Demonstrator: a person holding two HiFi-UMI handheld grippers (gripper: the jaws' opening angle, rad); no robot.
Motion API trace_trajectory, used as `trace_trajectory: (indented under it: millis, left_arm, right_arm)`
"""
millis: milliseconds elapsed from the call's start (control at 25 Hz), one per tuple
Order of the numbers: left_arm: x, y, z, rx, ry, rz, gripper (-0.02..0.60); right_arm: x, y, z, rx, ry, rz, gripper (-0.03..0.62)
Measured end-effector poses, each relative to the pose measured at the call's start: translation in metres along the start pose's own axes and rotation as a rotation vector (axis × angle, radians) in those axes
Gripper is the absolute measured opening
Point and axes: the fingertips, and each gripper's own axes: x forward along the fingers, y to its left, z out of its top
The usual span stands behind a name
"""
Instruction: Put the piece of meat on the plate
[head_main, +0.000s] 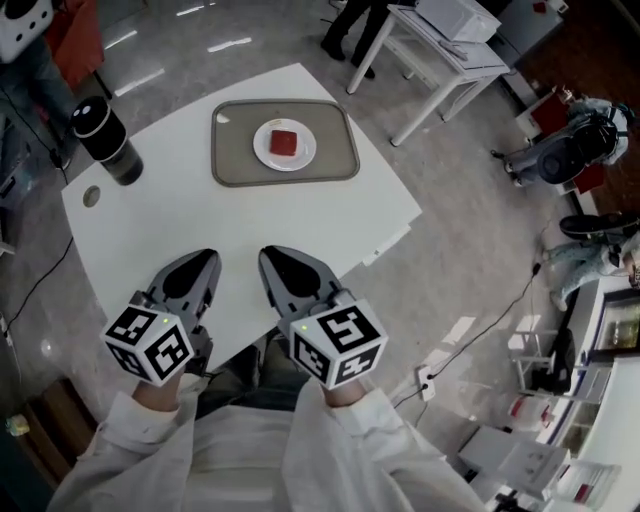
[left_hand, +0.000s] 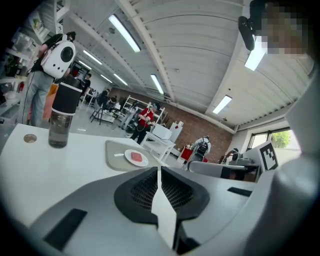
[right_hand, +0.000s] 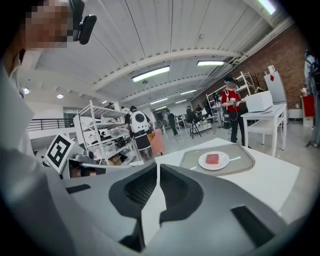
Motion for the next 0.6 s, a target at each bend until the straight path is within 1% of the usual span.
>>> trace_trajectory:
  millis: [160, 360, 600]
  left_arm:
    - [-0.023, -0.011, -0.019, 0.024, 0.023, -0.049, 0.020]
    - [-0.049, -0.026, -0.034, 0.035, 0.035, -0.084, 0.012]
    - [-0.063, -0.033, -0.035, 0.022, 0.028, -0.083, 0.010]
  right_arm:
    - [-0.015, 0.023, -0.013, -0.029, 0.005, -0.027, 0.028]
    - [-0.025, 0.044, -0.026, -0.044, 0.023, -0.012, 0.023]
    - [-0.028, 0.057, -0.028, -0.072, 0.029, 0.014, 0.017]
